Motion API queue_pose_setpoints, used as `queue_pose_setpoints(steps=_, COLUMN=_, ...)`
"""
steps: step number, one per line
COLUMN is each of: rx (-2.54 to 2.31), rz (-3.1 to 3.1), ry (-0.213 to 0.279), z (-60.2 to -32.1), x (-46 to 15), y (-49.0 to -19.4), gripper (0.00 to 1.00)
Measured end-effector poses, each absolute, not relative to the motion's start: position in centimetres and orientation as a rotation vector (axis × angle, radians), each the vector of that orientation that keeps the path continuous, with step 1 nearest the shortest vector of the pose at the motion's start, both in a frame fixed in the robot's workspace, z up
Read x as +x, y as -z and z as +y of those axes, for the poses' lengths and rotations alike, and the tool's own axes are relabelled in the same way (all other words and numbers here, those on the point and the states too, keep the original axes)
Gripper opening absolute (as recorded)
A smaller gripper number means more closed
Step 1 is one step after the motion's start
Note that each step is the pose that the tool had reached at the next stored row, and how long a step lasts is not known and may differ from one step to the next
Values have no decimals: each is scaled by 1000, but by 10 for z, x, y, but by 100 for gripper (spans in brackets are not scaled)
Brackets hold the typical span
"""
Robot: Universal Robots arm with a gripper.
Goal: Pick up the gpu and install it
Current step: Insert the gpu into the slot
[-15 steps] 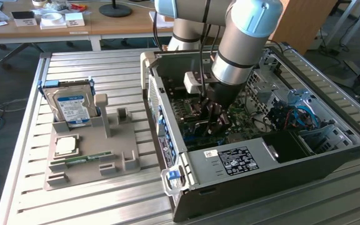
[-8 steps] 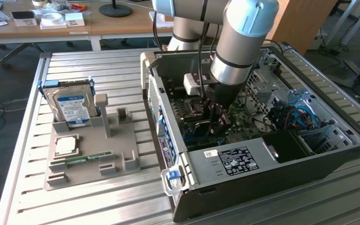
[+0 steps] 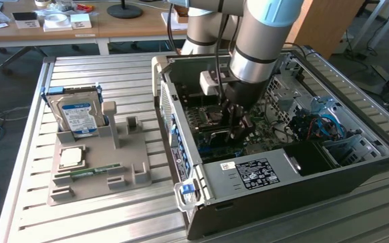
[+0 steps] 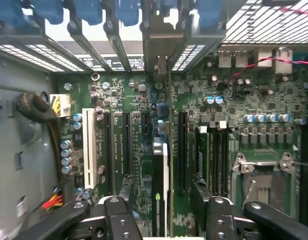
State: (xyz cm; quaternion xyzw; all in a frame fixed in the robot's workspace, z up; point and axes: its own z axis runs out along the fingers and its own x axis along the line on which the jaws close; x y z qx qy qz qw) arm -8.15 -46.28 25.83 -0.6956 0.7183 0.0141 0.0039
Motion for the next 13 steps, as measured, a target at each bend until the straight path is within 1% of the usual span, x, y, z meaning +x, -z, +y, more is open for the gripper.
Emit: queue_pose_setpoints(steps=13, rx=-2176, rz=2247, ry=-36, z=-463, x=-82, y=-310, gripper=58)
